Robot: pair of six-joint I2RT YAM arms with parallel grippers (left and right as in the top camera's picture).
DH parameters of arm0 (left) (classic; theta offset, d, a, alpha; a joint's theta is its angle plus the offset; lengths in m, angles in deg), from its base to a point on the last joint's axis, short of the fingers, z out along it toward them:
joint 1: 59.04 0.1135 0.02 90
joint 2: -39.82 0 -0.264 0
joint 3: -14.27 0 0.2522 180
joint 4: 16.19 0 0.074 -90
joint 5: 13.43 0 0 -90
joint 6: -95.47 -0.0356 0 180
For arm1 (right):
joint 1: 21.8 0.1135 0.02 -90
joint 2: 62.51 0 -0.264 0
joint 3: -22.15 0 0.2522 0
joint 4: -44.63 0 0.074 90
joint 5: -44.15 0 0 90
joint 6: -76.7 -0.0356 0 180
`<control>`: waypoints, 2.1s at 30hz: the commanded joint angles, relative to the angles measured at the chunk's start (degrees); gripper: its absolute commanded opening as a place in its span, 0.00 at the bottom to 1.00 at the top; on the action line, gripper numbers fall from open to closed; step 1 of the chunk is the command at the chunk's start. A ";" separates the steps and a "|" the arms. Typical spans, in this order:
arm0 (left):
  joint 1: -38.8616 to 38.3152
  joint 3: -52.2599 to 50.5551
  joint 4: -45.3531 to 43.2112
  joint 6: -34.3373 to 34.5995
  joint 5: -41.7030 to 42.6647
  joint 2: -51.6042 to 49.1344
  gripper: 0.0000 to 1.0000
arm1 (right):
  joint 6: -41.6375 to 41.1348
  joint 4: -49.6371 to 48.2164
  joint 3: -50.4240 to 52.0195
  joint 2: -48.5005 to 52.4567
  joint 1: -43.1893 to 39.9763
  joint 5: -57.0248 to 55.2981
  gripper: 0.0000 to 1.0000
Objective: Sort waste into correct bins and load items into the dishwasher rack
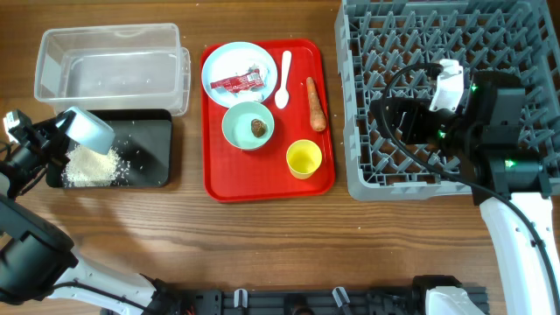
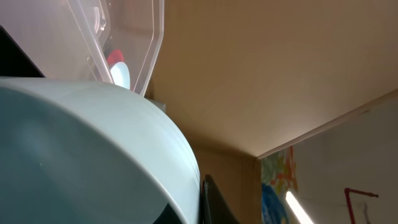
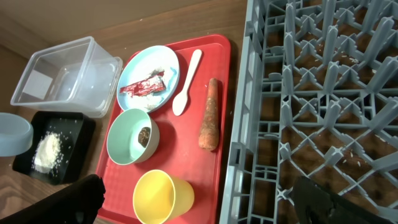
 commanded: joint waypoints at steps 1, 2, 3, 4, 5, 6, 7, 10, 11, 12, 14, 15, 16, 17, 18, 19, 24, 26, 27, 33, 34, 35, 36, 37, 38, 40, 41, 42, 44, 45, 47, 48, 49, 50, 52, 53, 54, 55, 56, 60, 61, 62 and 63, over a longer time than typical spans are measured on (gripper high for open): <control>-1.07 0.72 -1.27 0.90 1.90 1.60 0.04 | -0.20 -0.02 -1.40 0.46 0.13 -0.59 1.00; -2.40 0.72 -2.12 0.90 1.86 4.07 0.04 | -0.20 0.09 -1.40 0.50 0.13 -0.76 1.00; -4.81 0.72 -2.12 0.90 -0.83 9.01 0.04 | -0.17 0.07 -1.40 0.61 0.13 -0.74 1.00; -7.76 0.72 -2.03 0.90 -6.40 14.47 0.04 | -0.17 0.11 -1.40 0.66 0.13 -0.74 1.00; -10.69 0.72 -1.60 0.90 -11.41 18.82 0.04 | -0.07 0.26 -1.40 0.66 0.13 -0.76 1.00; -15.52 0.70 -0.26 0.55 -20.96 24.48 0.04 | 0.63 0.46 -1.40 0.66 0.13 -0.76 1.00; -20.81 0.70 1.64 -2.62 -28.63 29.03 0.04 | 1.29 0.70 -1.40 0.66 0.13 -0.81 1.00; -43.06 0.70 12.20 -9.73 -57.02 37.13 0.04 | 1.27 1.79 -1.40 0.66 0.13 -2.67 1.00; -50.31 0.70 15.37 -9.73 -63.95 37.07 0.04 | 1.27 1.81 -1.40 0.66 0.13 -2.97 0.99; -56.96 0.52 17.64 -9.73 -69.61 36.17 0.04 | 1.27 1.79 -1.38 0.66 0.13 -2.99 1.00; -71.65 -1.22 17.92 -9.68 -78.79 32.04 0.04 | 1.27 1.77 -1.38 0.66 0.13 -2.99 1.00; -74.84 -1.51 17.75 -9.66 -80.81 30.32 0.04 | 1.27 1.77 -1.38 0.66 0.13 -2.99 1.00; -79.78 -1.57 17.75 -9.62 -84.54 26.64 0.04 | 1.27 1.79 -1.38 0.66 0.13 -2.99 1.00; -82.12 -1.57 17.68 -9.42 -86.62 23.96 0.04 | 1.27 1.81 -1.38 0.66 0.13 -2.99 1.00; -84.59 -1.57 17.29 -9.44 -87.65 19.50 0.04 | 1.29 2.03 -1.38 0.66 0.13 -2.99 1.00; -85.66 -1.57 16.87 -9.42 -88.41 16.37 0.04 | 1.27 2.23 -1.38 0.66 0.13 -2.99 1.00; -87.14 -1.57 13.73 -4.46 -93.70 4.46 0.04 | 1.29 3.06 -1.33 0.66 0.13 -4.04 1.00; -87.12 -1.57 13.88 -4.48 -93.70 3.89 0.18 | 1.27 3.08 -1.33 0.66 0.13 -4.04 1.00; -87.12 -1.57 14.23 -4.46 -93.68 3.91 0.37 | 1.29 3.08 -1.33 0.66 0.13 -4.04 1.00; -85.85 4.15 18.25 -4.63 -93.70 5.75 0.67 | 1.29 3.06 -1.33 0.66 0.13 -4.04 1.00; -85.15 7.30 18.60 -5.11 -93.92 6.54 0.69 | 1.27 3.08 -1.33 0.66 0.13 -4.04 1.00; -84.59 9.94 18.49 -5.33 -94.60 6.95 0.73 | 1.29 3.10 -1.33 0.66 0.13 -4.04 1.00; -83.93 12.55 17.94 -8.11 -94.53 7.04 0.76 | 1.29 3.19 -1.33 0.66 0.13 -4.04 1.00; -83.58 13.46 17.22 -9.25 -94.53 7.04 0.78 | 1.31 3.30 -1.33 0.66 0.13 -4.04 1.00; -83.23 13.66 15.04 -10.64 -94.53 7.04 0.80 | 1.29 3.45 -1.33 0.66 0.13 -4.04 1.00; -83.06 13.64 9.35 -14.25 -94.49 6.21 0.80 | 1.29 3.48 -1.33 0.66 0.13 -4.07 1.00; -83.03 13.64 7.41 -15.63 -93.98 5.60 0.80 | 1.29 3.50 -1.33 0.66 0.13 -4.07 1.00; -83.06 13.64 6.01 -16.22 -93.81 4.66 0.77 | 1.27 3.52 -1.33 0.66 0.13 -4.07 1.00; -83.10 13.64 4.83 -18.67 -91.43 2.12 0.71 | 1.29 3.50 -1.33 0.66 0.13 -4.04 1.00; -83.10 13.64 4.79 -18.64 -91.25 0.70 0.68 | 1.27 3.52 -1.33 0.66 0.13 -4.04 1.00; -83.10 13.64 4.72 -18.62 -91.25 -2.27 0.63 | 1.27 3.52 -1.33 0.66 0.13 -4.04 1.00; -83.17 13.64 4.42 -18.62 -91.25 -3.76 0.60 | 1.27 3.52 -1.33 0.66 0.13 -4.04 1.00; -83.17 13.64 4.11 -18.60 -91.25 -4.61 0.56 | 1.27 3.52 -1.33 0.66 0.13 -4.04 1.00; -83.21 13.64 3.61 -18.51 -91.25 -5.46 0.49 | 1.27 3.52 -1.33 0.66 0.13 -4.04 1.00; -83.21 13.64 2.78 -18.43 -91.01 -5.73 0.34 | 1.29 3.52 -1.33 0.66 0.13 -4.04 1.00; -83.21 13.64 2.40 -18.43 -90.82 -5.73 0.29 | 1.27 3.52 -1.33 0.66 0.13 -4.04 1.00; -83.21 13.64 2.32 -18.43 -90.84 -5.73 0.25 | 1.27 3.52 -1.33 0.66 0.13 -4.04 1.00; -83.21 13.64 2.19 -18.43 -90.84 -5.79 0.21 | 1.25 3.52 -1.33 0.66 0.13 -4.04 1.00; -83.21 13.64 2.21 -18.43 -90.84 -5.84 0.15 | 1.29 3.52 -1.33 0.66 0.13 -4.04 1.00; -83.21 13.64 2.23 -17.88 -90.84 -5.86 0.04 | 1.27 3.52 -1.33 0.66 0.13 -4.07 1.00; -83.21 13.64 2.21 -16.90 -90.84 -5.86 0.04 | 1.27 3.52 -1.33 0.66 0.13 -4.09 1.00; -83.21 13.64 2.21 -16.72 -90.84 -5.86 0.04 | 1.29 3.52 -1.33 0.66 0.13 -4.09 1.00; -83.21 13.64 2.21 -16.70 -90.84 -5.86 0.04 | 1.27 3.52 -1.33 0.66 0.13 -4.11 1.00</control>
